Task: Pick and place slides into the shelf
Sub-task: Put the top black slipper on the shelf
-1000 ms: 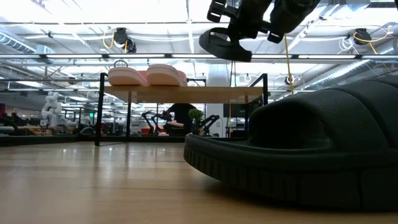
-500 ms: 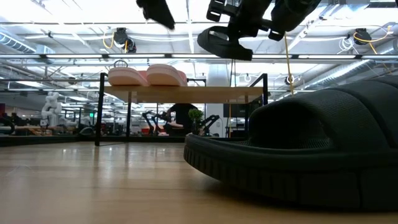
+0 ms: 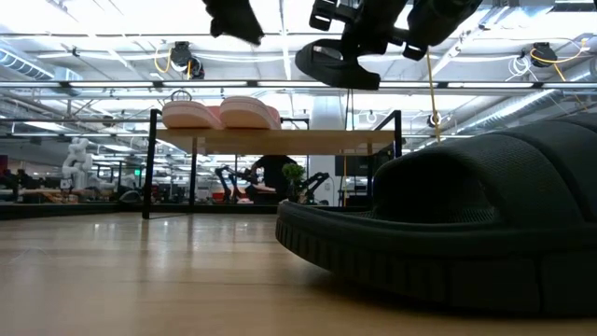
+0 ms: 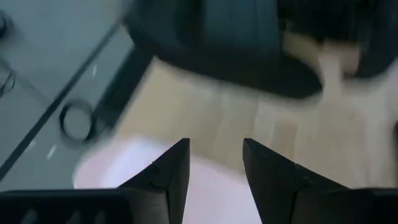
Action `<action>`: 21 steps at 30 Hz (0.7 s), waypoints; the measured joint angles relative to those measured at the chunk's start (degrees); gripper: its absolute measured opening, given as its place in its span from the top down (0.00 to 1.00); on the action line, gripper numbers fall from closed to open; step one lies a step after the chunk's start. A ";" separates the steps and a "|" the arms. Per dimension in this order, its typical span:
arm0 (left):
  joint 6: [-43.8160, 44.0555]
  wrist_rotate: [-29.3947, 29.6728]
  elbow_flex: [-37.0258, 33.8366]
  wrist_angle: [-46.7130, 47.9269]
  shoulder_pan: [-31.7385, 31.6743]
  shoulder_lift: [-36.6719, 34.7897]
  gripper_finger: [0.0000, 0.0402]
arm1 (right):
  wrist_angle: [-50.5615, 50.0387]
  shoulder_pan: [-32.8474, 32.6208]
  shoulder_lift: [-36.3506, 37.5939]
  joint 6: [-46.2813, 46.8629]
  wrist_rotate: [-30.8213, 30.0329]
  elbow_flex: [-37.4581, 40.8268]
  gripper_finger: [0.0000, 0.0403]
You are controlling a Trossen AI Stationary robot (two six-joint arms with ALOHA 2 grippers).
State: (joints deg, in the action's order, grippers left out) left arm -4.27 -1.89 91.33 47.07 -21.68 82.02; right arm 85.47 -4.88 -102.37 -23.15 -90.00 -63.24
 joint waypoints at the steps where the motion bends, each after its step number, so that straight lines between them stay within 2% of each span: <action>1: 0.37 -2.67 0.04 -3.01 -1.61 -0.26 0.63 | 0.01 -0.14 0.00 0.01 0.01 0.00 1.00; 7: 7.13 -22.84 0.05 -11.78 -12.31 1.71 0.63 | 0.00 -1.46 0.00 0.36 0.00 0.00 1.00; 11: 11.47 -32.49 -0.07 -14.73 -17.04 4.12 0.63 | 0.00 -2.04 0.00 0.59 0.01 0.00 1.00; 15: 14.65 -37.56 0.00 -19.30 -19.24 4.28 0.63 | 0.00 -2.37 0.00 0.58 0.00 0.00 1.00; 21: 15.25 -38.80 0.00 -19.38 -20.19 4.30 0.63 | -0.01 -2.37 0.00 0.96 0.01 0.00 1.00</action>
State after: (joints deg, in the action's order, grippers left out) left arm 10.98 -40.69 91.33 27.69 -41.87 86.32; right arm 85.46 -7.25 -102.37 -22.19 -89.99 -63.24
